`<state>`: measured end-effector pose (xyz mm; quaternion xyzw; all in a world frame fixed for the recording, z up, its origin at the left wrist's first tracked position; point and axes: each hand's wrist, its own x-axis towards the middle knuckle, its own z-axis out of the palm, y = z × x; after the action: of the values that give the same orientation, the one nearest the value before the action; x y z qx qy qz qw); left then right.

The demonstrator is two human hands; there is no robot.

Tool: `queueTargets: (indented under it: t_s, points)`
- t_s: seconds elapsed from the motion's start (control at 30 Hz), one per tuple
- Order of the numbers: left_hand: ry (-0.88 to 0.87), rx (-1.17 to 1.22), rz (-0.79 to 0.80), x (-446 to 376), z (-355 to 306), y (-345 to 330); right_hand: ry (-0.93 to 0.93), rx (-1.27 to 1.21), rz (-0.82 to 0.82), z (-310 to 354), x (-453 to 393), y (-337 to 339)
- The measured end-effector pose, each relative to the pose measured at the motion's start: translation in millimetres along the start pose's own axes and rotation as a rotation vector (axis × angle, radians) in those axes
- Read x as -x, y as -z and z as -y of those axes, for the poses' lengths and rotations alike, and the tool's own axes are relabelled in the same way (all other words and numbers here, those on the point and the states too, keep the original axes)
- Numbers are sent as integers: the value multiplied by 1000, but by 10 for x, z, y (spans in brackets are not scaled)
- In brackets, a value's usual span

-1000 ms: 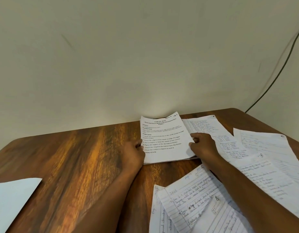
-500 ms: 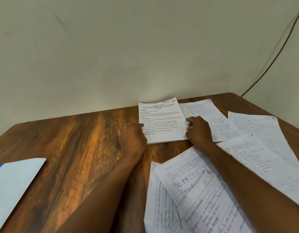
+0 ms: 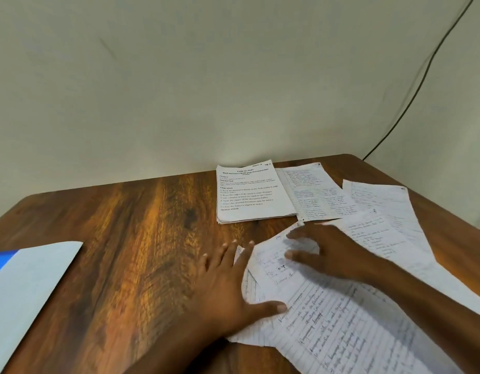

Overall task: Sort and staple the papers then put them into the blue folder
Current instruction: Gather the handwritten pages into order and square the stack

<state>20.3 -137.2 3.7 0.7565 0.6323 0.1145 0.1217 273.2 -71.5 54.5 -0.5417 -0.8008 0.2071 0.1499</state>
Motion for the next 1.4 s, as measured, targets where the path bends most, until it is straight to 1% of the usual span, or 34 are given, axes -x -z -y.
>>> queueTargets:
  t_s: [0.07,0.1,0.17,0.27,0.4,0.6,0.67,0.7,0.77,0.8,0.87,0.9,0.93,1.0,1.03,1.07,1.13,1.2,1.3,1.4]
  points:
    - [-11,-69,67,66,42,-45,19,138,123,-64,271,-178]
    - [-6,-81,92,81,74,-45,37,202,149,-98,349,-288]
    - [8,-109,120,96,142,-23,69,270,119,-90,450,-476]
    - [24,-135,129,122,283,23,95,296,41,26,407,-698]
    - [72,-153,146,166,584,143,113,250,39,307,225,-894]
    - [166,-30,100,194,977,330,119,235,35,759,-80,-1197]
    - [191,-24,66,177,990,333,127,153,28,870,-173,-1242]
    - [195,-42,57,172,986,320,117,74,7,909,-207,-1228]
    - [202,-53,48,166,982,292,76,-63,-108,887,-257,-1119]
    - [208,-42,40,165,978,285,69,-37,-212,835,-260,-1023]
    - [214,-12,12,157,989,279,44,224,-408,643,-226,-773]
    - [216,0,4,151,987,281,-31,352,-440,540,-177,-613]
    - [220,9,-2,144,981,288,-153,445,-420,419,-132,-457]
    - [234,8,-25,145,943,307,-393,549,-330,192,-36,-227]
    - [238,-5,-53,156,911,310,-467,575,-292,109,18,-177]
    - [231,-25,-92,170,869,304,-496,582,-275,39,69,-166]
    - [186,-77,-155,197,748,275,-485,601,-268,-6,164,-251]
    - [138,-122,-169,211,594,234,-422,667,-295,12,208,-409]
    - [119,-163,-84,191,482,140,-343,741,-328,142,179,-578]
    - [156,-135,33,178,612,61,-290,718,-274,371,87,-723]
